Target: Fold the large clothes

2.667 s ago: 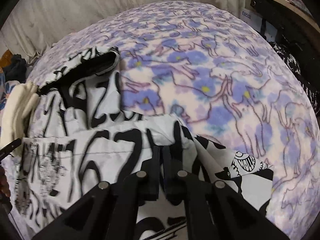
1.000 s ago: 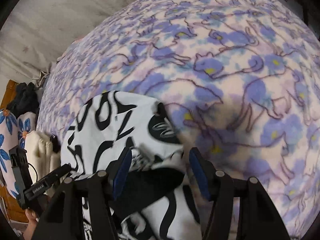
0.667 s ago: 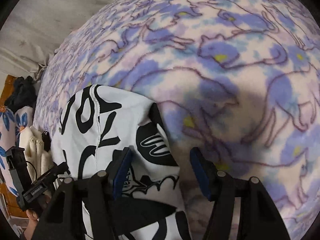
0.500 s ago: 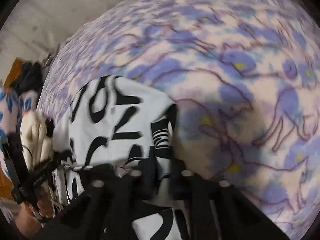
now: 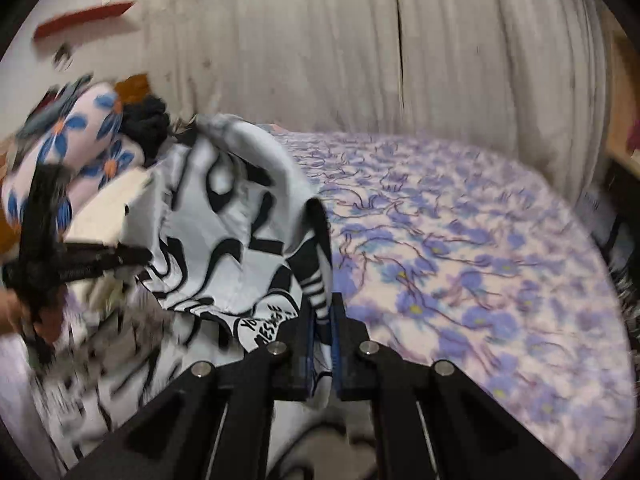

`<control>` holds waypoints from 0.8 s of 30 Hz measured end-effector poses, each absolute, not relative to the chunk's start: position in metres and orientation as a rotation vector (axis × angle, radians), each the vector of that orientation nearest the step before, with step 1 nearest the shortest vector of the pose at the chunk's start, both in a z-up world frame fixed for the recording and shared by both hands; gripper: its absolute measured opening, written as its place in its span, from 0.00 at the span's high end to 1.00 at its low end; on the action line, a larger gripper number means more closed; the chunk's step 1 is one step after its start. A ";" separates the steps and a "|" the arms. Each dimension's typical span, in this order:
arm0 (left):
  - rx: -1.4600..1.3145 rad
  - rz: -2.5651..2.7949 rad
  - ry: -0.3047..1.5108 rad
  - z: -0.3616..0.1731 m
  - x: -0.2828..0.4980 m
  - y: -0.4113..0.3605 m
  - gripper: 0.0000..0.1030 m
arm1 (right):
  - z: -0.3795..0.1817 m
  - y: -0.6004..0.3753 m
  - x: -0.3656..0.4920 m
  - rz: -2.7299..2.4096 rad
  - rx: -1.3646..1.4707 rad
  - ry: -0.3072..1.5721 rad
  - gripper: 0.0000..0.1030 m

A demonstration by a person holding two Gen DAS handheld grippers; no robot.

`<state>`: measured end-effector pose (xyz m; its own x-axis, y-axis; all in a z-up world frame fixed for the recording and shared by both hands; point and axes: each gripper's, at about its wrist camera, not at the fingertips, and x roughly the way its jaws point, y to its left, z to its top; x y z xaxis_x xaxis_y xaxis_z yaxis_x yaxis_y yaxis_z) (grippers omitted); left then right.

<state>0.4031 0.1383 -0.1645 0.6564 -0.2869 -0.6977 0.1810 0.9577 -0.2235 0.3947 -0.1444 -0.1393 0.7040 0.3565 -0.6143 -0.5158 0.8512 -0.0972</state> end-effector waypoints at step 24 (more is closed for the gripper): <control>-0.749 -0.405 1.087 -0.206 0.242 0.181 0.42 | -0.229 -0.232 0.278 0.550 0.485 1.178 0.52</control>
<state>0.2420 0.1812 -0.2060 0.4272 -0.6346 -0.6441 -0.0585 0.6914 -0.7201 0.2780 -0.2320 -0.2285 0.2820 0.6322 -0.7217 -0.1472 0.7718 0.6186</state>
